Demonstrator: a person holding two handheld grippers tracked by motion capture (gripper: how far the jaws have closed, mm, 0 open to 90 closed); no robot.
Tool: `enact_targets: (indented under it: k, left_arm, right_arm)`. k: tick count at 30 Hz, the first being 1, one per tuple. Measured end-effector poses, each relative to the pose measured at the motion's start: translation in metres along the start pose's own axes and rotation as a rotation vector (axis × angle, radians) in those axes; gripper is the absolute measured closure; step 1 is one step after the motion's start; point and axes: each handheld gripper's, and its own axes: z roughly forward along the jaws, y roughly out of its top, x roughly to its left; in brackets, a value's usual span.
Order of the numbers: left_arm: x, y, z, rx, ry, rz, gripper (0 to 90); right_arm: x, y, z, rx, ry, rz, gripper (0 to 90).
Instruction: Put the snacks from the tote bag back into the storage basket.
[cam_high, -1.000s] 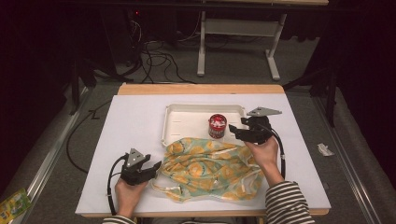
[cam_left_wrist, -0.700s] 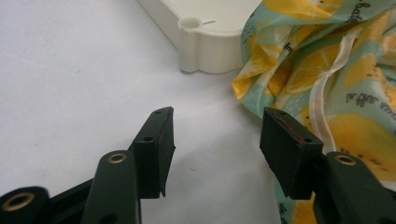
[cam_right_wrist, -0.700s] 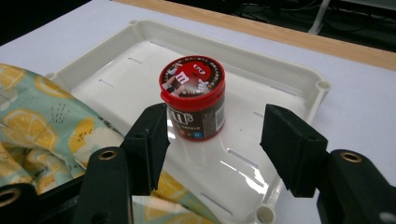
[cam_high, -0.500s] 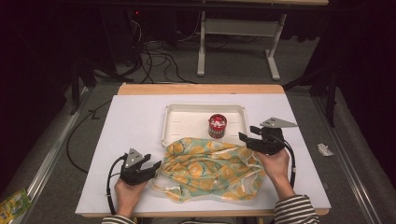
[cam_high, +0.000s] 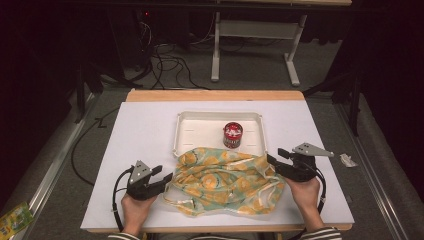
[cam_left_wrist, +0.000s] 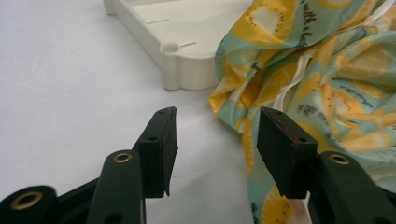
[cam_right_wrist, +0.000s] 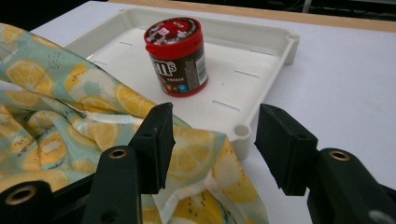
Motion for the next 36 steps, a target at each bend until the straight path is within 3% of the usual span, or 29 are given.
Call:
enact_targets:
  k: [6, 17, 36]
  left_arm:
    - [-0.001, 0.003, -0.009, -0.021, -0.022, 0.003, 48.3]
    - [0.006, 0.008, -0.023, -0.057, -0.021, -0.024, 48.5]
    - [0.027, 0.004, -0.022, -0.015, 0.058, -0.061, 48.3]
  right_arm:
    - [-0.008, -0.014, -0.008, -0.014, -0.022, 0.033, 48.4]
    - [-0.019, -0.032, -0.016, -0.023, -0.058, 0.054, 49.2]
    - [-0.042, -0.057, -0.019, -0.015, -0.133, 0.121, 49.6]
